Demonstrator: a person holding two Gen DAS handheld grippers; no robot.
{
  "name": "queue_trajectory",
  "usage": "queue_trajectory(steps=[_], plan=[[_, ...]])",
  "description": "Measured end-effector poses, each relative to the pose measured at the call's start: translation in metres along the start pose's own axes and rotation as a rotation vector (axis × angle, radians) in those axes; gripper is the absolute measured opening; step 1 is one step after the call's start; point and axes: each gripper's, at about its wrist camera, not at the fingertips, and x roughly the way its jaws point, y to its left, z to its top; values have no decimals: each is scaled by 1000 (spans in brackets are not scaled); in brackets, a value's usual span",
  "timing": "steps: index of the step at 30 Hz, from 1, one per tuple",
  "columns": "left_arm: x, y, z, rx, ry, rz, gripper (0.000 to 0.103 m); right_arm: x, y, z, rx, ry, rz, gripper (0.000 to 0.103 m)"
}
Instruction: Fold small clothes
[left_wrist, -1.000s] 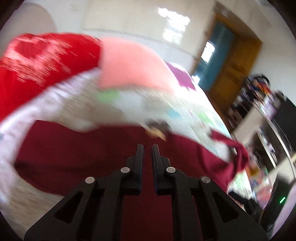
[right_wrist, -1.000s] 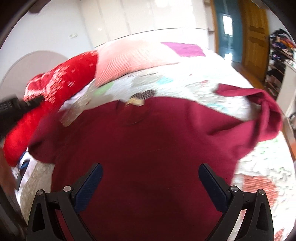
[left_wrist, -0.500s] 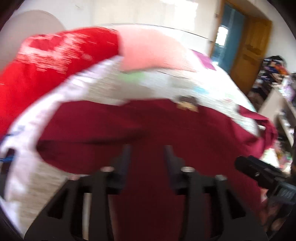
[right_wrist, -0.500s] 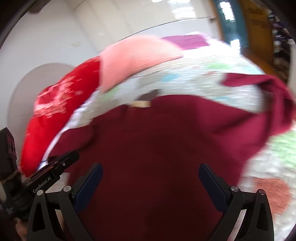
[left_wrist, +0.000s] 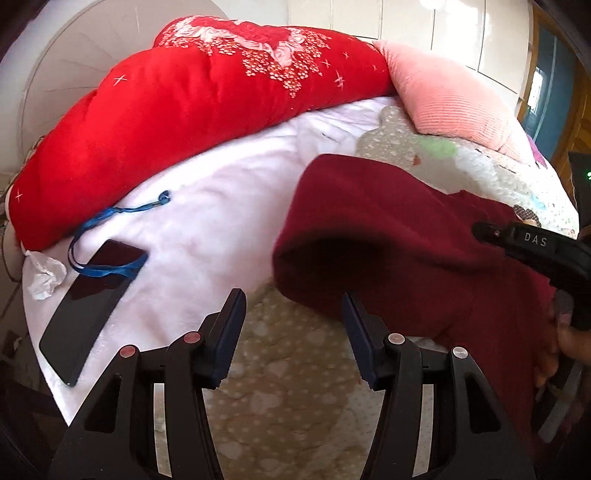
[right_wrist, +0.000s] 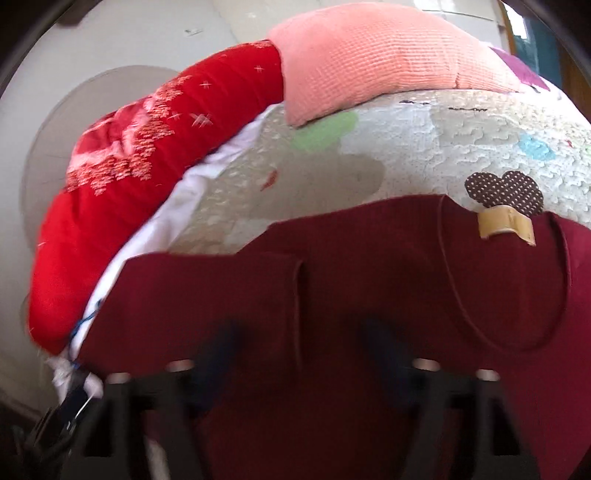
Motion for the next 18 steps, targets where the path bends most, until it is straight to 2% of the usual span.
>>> queue_trajectory(steps=[1,3,4,7,9,11,14,17,18], plan=[[-2,3,2,-13,-9,3,54,1,3,1,-7,-5,27,14],[-11,11,6,-54,-38,0,54,-4,6,3,-15,21,52,8],[-15,15,10,-79,-57,-6,54,-13,6,5,-19,4,68,5],[-38,27,19,-166,-125,-40,54,-66,-1,9,-26,-87,152,5],[-52,30,22,-210,-164,-68,54,-116,-5,9,-59,-199,156,5],[-58,26,24,-229,-170,-98,54,-166,-18,3,-97,-295,97,5],[-57,8,25,-209,-152,-126,54,-208,-50,-10,-98,-341,-25,5],[-49,-19,21,-142,-111,-138,54,-219,-98,-28,-67,-333,-243,5],[-47,-29,18,-119,-103,-142,54,-217,-113,-31,-35,-319,-263,5]])
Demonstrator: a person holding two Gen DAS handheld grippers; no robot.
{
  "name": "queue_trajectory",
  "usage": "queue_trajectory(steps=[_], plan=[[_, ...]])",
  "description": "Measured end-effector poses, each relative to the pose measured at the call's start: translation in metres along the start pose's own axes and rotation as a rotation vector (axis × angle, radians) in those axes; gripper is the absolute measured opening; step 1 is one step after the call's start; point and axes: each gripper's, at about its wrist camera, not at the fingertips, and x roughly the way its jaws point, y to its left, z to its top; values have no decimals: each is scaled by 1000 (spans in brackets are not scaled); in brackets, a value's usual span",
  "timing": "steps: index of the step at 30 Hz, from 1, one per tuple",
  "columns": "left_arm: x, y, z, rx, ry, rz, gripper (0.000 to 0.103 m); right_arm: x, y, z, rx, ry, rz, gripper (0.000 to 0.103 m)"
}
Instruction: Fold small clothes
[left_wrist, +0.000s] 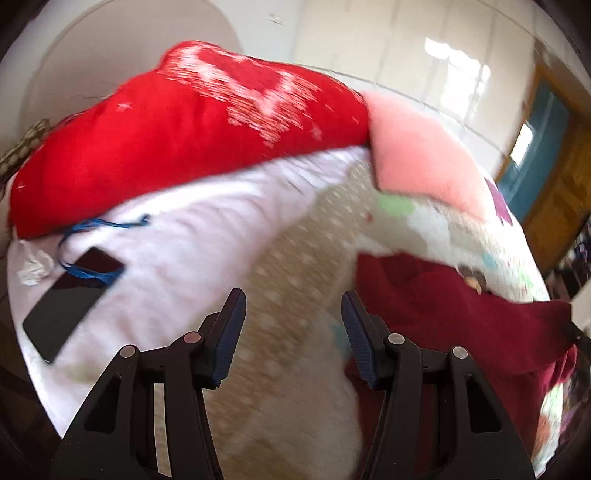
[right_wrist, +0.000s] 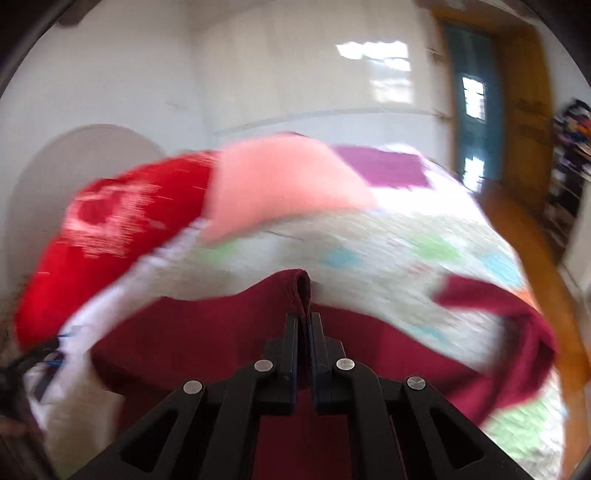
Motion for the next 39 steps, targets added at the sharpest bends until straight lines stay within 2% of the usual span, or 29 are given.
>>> queue_trajectory(steps=[2,5,9,11,13,14,16,17,19,21,24,26,28,32,36,38,39], plan=[[4,-16,-6,38,16,-10,54,12,-30,-13,66,52,-42,5],[13,-43,-15,113,43,-7,54,27,-51,-26,104,112,-63,4],[28,-64,-21,168,66,-6,54,24,-64,-30,106,118,-47,4],[45,-74,-26,222,90,37,54,29,-59,-27,97,131,-51,4],[68,-76,-34,274,150,112,54,39,-60,-30,70,199,-104,7],[74,-73,-38,275,160,119,55,45,-60,-31,54,239,-146,8],[75,-62,-41,236,148,95,57,41,-62,-31,54,230,-189,14],[74,-53,-40,199,148,76,58,33,-60,-28,66,185,-175,18],[74,-43,-39,158,154,61,59,25,-48,-22,56,138,-88,34],[75,-35,-39,118,162,35,60,28,-16,-14,-5,142,85,41],[73,-33,-41,105,158,21,60,52,38,-7,-64,198,317,41],[71,-35,-44,113,154,18,60,79,76,-5,-117,234,405,41],[69,-33,-45,105,154,3,60,101,105,-6,-188,256,404,41],[74,-24,-45,59,161,-32,66,147,153,-12,-341,300,427,42],[75,-21,-45,45,165,-50,66,181,172,-26,-465,364,407,40],[76,-22,-45,50,163,-51,66,176,173,-27,-491,341,420,17],[77,-23,-44,54,161,-49,67,174,173,-25,-504,333,399,7]])
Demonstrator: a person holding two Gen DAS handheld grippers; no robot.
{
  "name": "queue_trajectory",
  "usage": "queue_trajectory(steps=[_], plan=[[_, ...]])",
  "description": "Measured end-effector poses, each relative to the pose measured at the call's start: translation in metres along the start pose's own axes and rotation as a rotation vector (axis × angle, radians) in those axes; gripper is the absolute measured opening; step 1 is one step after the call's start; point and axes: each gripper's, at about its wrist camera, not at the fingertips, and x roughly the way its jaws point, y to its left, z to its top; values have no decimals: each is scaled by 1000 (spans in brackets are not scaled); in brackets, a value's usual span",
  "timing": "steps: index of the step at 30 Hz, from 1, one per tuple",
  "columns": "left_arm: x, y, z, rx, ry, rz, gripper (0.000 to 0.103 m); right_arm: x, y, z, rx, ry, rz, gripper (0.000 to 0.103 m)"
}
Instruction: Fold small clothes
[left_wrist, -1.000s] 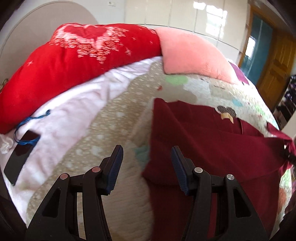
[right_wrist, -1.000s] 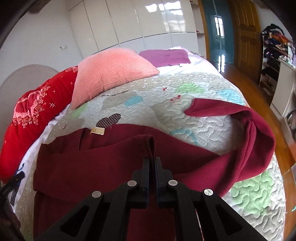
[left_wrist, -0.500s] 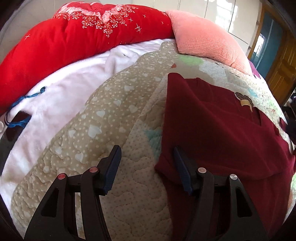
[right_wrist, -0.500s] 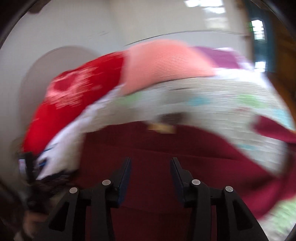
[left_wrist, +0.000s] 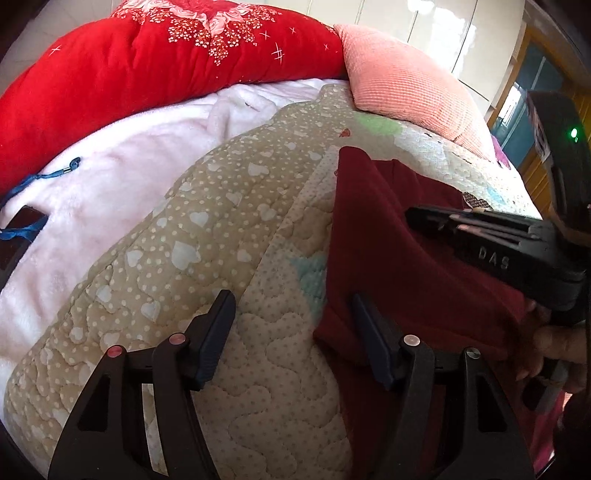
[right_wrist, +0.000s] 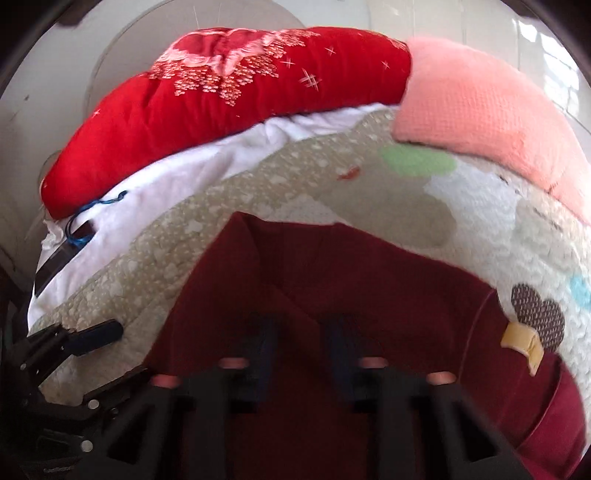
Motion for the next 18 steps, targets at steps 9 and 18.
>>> queue_trajectory(steps=[9,18], plan=[[5,-2,2,7,5,20,70,16,-14,11,128,-25,-170,0],[-27,-19,15,30,-72,20,70,-78,-17,-55,265,-84,-81,30]])
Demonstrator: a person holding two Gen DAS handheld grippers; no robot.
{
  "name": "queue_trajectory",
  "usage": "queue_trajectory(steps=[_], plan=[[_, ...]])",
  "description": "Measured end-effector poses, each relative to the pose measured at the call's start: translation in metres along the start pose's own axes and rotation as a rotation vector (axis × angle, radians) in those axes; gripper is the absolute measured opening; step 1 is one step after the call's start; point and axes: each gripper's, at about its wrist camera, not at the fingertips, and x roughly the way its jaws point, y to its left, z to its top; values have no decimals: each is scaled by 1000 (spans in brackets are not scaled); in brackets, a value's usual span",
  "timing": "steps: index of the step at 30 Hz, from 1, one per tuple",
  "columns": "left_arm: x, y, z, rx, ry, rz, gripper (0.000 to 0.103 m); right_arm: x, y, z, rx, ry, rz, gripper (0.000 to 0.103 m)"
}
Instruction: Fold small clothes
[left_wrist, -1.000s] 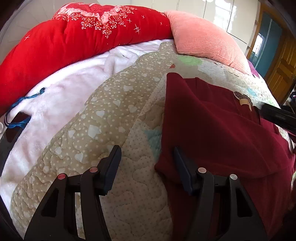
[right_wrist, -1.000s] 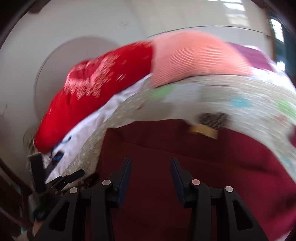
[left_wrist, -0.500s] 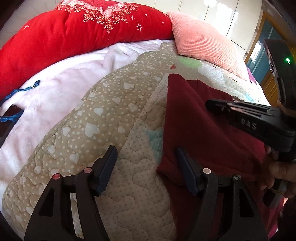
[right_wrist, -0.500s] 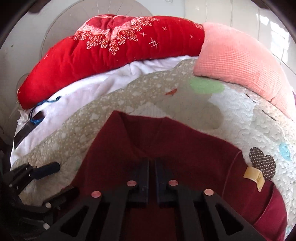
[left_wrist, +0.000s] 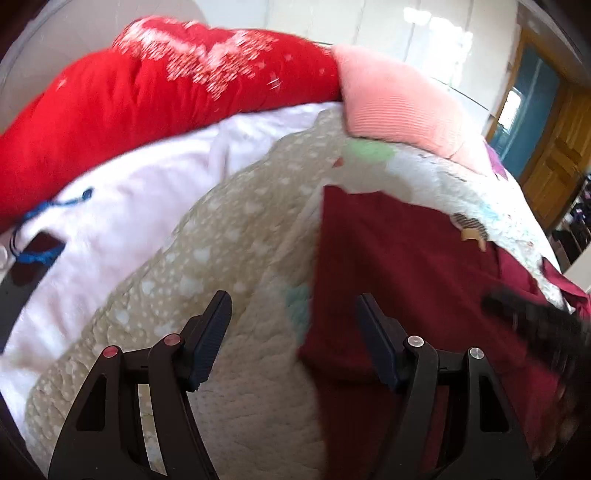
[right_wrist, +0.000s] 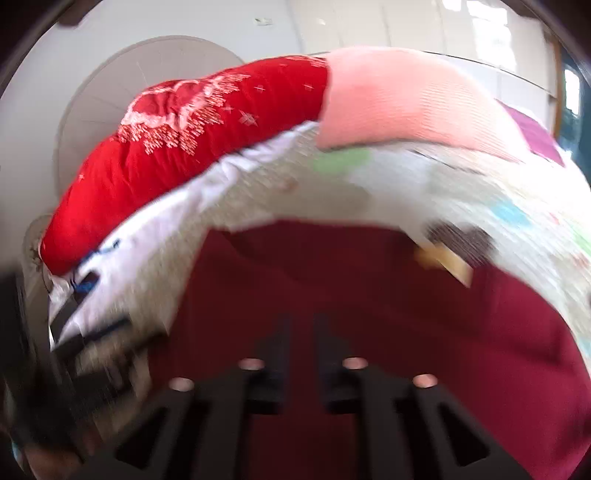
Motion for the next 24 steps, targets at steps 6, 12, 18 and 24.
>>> queue_trajectory(steps=[6,12,18,24], plan=[[16,-53,-9,128,52,-39,70,-7,-45,-50,84,32,-128,38],[31,-78,-22,242,76,25,70,-55,-79,-41,143,-36,-138,38],[38,-74,-26,203,45,23,80,-73,-180,-29,168,11,-537,44],[37,-71,-26,191,44,4,81,-94,-286,-51,419,62,-613,42]])
